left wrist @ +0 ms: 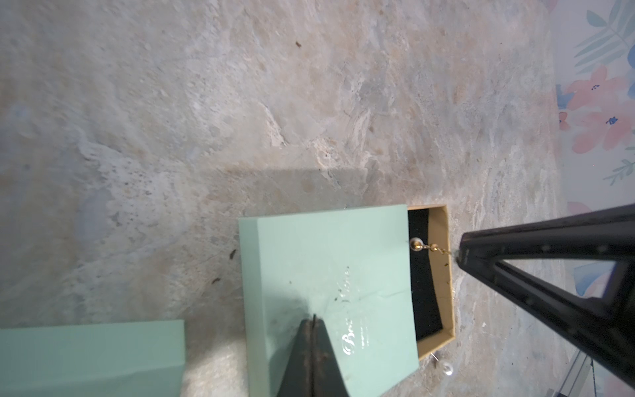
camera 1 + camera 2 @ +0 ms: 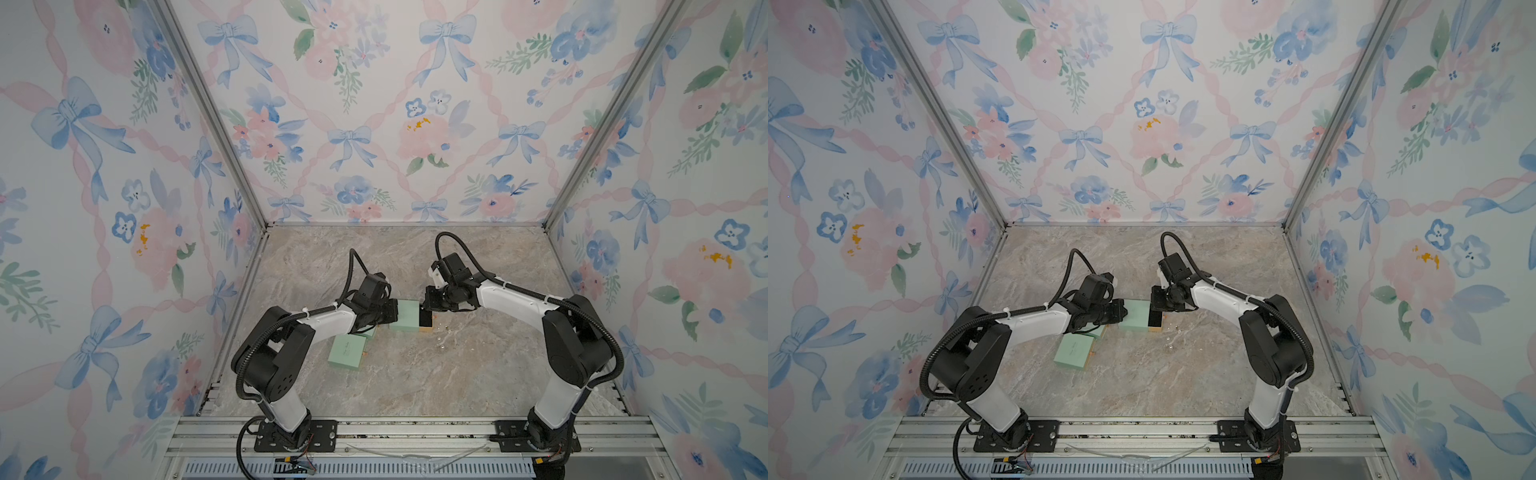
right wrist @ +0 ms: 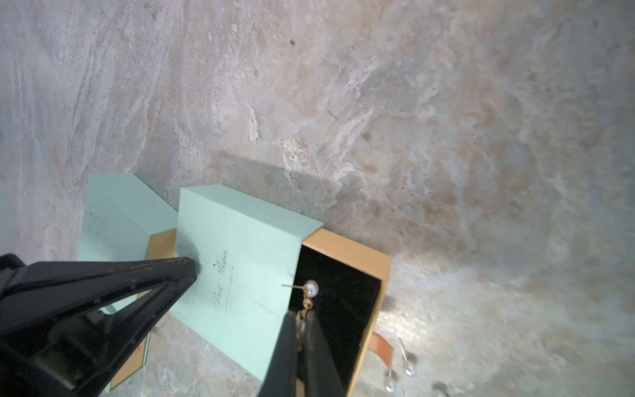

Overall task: Take out the earrings from the drawer-style jewelry box
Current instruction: Pick up the earring from the drawer, then place the earring at the center of the board.

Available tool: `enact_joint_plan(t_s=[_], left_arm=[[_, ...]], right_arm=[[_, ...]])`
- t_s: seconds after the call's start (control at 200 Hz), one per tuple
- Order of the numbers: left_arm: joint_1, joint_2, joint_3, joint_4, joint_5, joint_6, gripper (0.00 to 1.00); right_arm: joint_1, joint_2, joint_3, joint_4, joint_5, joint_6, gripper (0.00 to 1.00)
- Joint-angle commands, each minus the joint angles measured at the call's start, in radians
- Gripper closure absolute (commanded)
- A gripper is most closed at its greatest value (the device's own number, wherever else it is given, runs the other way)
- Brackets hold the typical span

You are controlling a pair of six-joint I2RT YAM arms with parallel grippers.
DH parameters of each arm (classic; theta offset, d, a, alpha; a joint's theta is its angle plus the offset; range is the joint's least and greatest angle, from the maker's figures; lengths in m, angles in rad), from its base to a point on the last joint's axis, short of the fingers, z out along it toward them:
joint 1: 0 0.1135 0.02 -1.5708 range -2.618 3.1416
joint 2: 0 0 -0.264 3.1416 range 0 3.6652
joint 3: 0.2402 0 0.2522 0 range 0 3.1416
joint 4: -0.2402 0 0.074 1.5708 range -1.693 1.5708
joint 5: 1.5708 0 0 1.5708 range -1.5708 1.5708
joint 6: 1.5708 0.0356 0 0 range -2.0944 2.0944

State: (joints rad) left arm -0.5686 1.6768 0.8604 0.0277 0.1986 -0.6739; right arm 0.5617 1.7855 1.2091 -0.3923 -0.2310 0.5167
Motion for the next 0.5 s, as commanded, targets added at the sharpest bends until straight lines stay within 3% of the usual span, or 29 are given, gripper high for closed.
enact_joint_plan(t_s=[0.0, 0.495], left_arm=[[0.009, 0.038, -0.03, -0.104, -0.033, 0.013, 1.0], [0.01, 0.035, -0.032, -0.102, -0.034, 0.013, 1.0]], right_arm=[[-0.017, -0.039, -0.016, -0.017, 0.007, 0.01, 0.97], [-0.063, -0.125, -0.08, -0.025, 0.029, 0.009, 0.97]])
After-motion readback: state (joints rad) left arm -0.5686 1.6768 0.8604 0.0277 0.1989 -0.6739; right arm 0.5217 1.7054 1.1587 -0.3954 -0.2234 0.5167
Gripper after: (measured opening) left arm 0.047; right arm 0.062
